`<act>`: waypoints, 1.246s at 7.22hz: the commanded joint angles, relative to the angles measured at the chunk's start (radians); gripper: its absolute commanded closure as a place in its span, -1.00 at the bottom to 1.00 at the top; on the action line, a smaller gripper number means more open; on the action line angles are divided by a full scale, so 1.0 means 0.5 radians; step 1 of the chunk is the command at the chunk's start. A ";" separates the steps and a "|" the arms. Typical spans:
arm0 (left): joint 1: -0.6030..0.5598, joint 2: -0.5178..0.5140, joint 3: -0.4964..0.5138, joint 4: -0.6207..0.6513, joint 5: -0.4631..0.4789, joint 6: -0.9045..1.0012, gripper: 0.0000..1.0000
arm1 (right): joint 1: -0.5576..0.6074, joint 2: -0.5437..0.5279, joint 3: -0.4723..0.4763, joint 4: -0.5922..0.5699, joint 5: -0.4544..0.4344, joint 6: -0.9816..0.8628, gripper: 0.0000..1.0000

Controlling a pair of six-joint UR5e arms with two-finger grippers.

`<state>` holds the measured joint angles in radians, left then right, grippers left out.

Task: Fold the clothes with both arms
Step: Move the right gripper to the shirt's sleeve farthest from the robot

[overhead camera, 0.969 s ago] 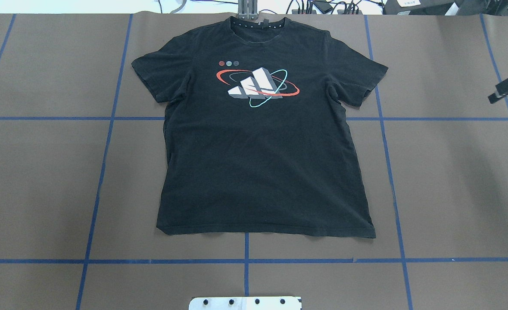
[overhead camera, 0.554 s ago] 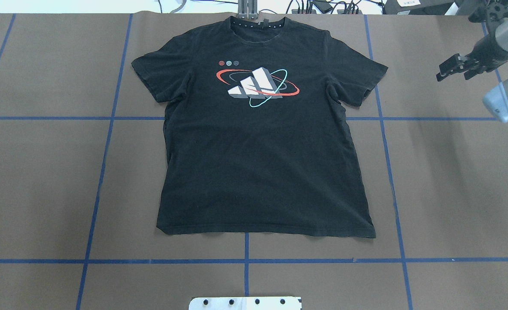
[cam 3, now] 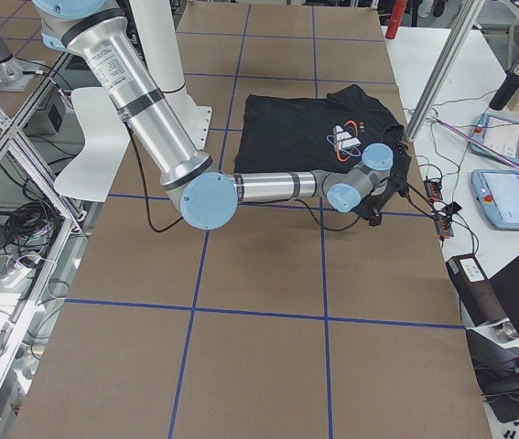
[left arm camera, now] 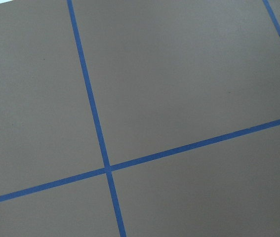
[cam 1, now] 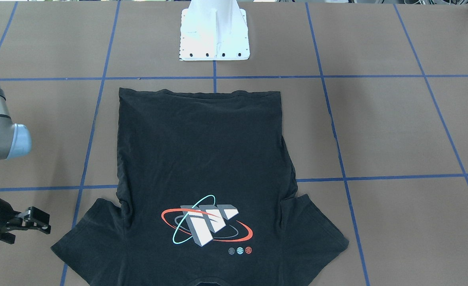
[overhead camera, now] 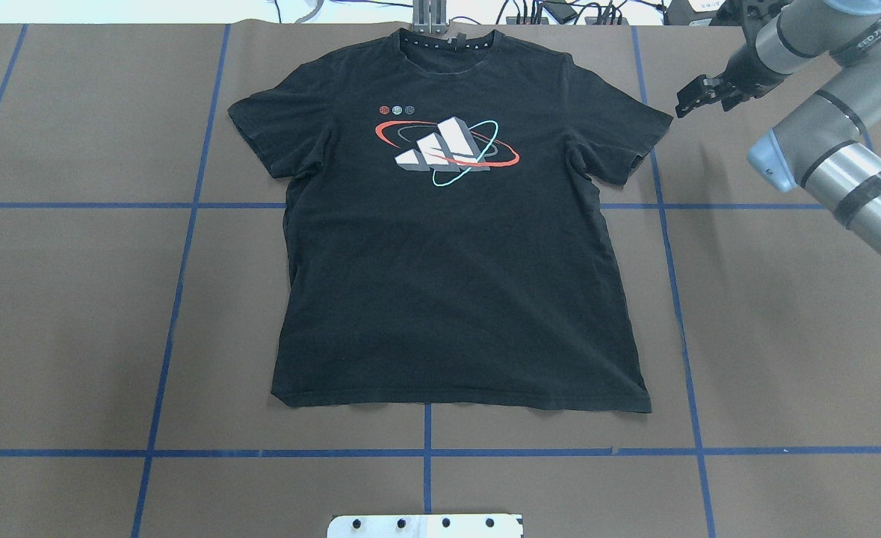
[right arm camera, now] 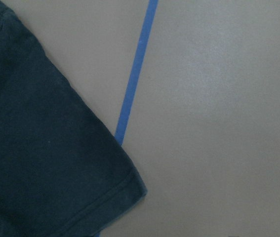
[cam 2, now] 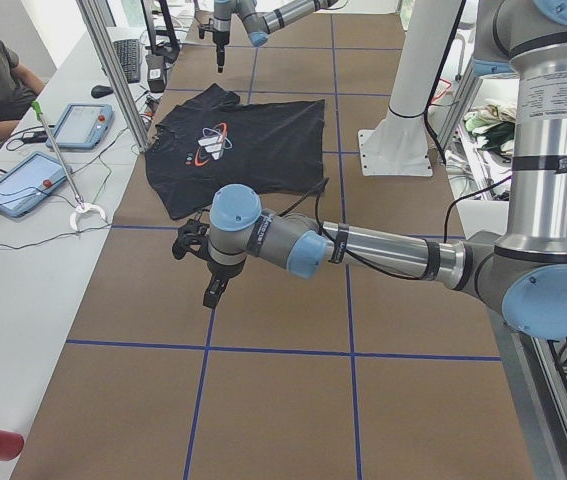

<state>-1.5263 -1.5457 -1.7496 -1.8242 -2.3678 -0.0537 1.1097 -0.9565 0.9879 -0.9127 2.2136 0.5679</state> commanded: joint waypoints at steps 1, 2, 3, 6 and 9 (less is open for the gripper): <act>0.000 -0.001 0.002 -0.003 -0.004 0.000 -0.99 | -0.041 0.170 -0.229 0.018 0.006 0.002 -0.79; 0.000 0.002 0.002 -0.003 -0.001 0.000 -0.99 | -0.041 0.170 -0.254 0.018 0.009 0.002 -0.79; 0.000 0.002 0.005 -0.003 -0.001 -0.003 -0.99 | -0.056 0.173 -0.267 0.018 0.003 0.002 -0.77; 0.000 0.002 0.002 -0.003 -0.001 -0.006 -0.99 | -0.087 0.228 -0.377 0.018 -0.003 -0.001 -0.69; 0.000 0.002 -0.001 -0.003 0.002 -0.006 -0.99 | -0.087 0.290 -0.460 0.018 -0.021 -0.004 -0.51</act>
<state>-1.5263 -1.5447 -1.7494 -1.8254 -2.3675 -0.0567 1.0663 -0.8250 0.7751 -0.9035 2.2093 0.5666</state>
